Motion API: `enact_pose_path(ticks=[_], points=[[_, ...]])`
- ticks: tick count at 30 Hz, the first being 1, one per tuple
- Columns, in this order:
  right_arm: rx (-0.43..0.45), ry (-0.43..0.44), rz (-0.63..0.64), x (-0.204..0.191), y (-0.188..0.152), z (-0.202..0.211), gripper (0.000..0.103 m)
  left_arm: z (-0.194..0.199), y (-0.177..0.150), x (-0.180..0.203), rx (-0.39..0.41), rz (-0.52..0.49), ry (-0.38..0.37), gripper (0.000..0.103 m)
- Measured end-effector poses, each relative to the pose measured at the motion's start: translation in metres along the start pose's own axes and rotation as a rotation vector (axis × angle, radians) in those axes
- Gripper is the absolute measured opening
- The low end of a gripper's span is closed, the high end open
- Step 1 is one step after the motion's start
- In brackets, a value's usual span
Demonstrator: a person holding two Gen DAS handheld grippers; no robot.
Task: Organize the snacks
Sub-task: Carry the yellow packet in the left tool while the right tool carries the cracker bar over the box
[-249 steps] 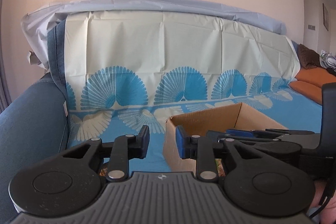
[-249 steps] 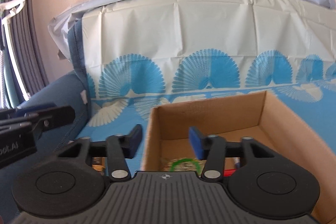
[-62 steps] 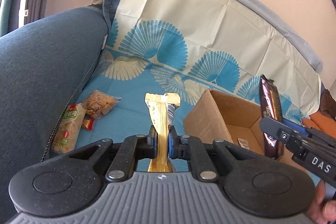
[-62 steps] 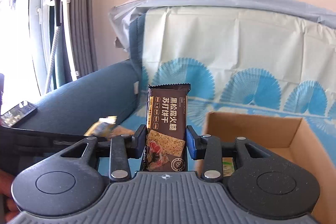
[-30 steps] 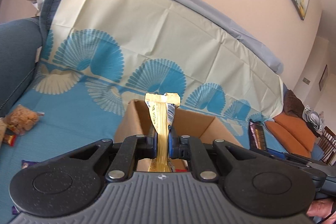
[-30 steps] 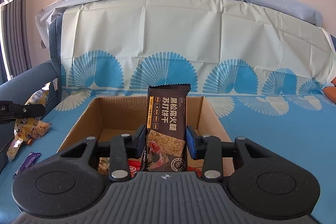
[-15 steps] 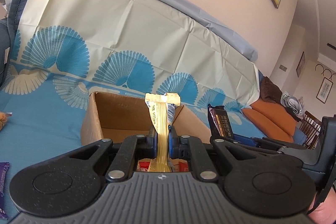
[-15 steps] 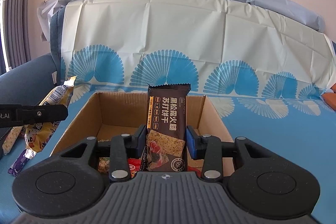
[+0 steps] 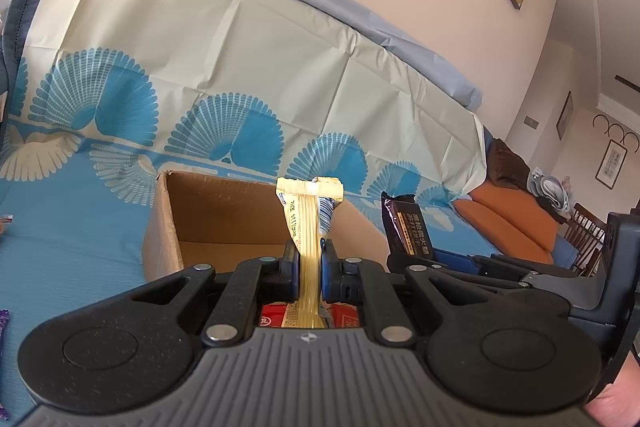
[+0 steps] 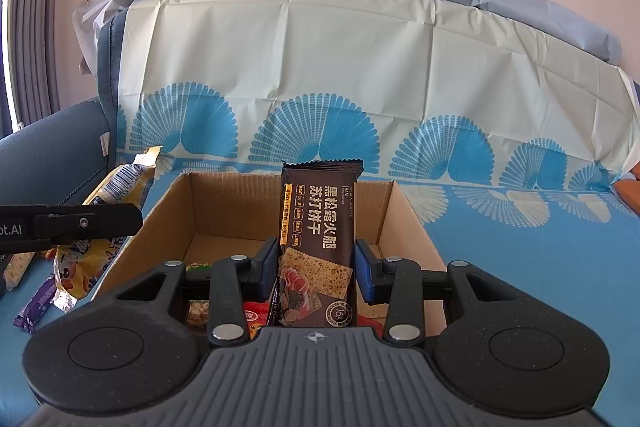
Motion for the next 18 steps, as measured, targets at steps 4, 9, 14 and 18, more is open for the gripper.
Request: enact_pose_path(ticks=[4, 9, 14, 18], points=[[0.000, -0.001, 0.000, -0.0008, 0.0001, 0.0002, 0.041, -0.0008, -0.0004, 0.0009, 0.000, -0.005, -0.003, 0.011], [0.002, -0.003, 0.001, -0.0014, 0.0001, 0.0001, 0.041, -0.0019, -0.0004, 0.0007, 0.001, -0.006, -0.007, 0.011], [0.001, -0.005, 0.001, -0.0008, 0.0000, -0.0002, 0.041, -0.0013, -0.0006, 0.0011, 0.002, -0.006, -0.013, 0.011], [0.002, -0.005, 0.002, -0.0005, 0.0004, -0.0004, 0.041, -0.0013, -0.0010, 0.0016, 0.004, -0.007, -0.017, 0.011]])
Point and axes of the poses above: each gripper's, at about its wrist camera, not at the fingertips, and z roughly against the way its jaws point, x to its right, y to its top, the point moved 1 cm from there along -z, roughly the way its jaws point, and after that the axes turned 4 degrees about y, right-handed, at the moved point
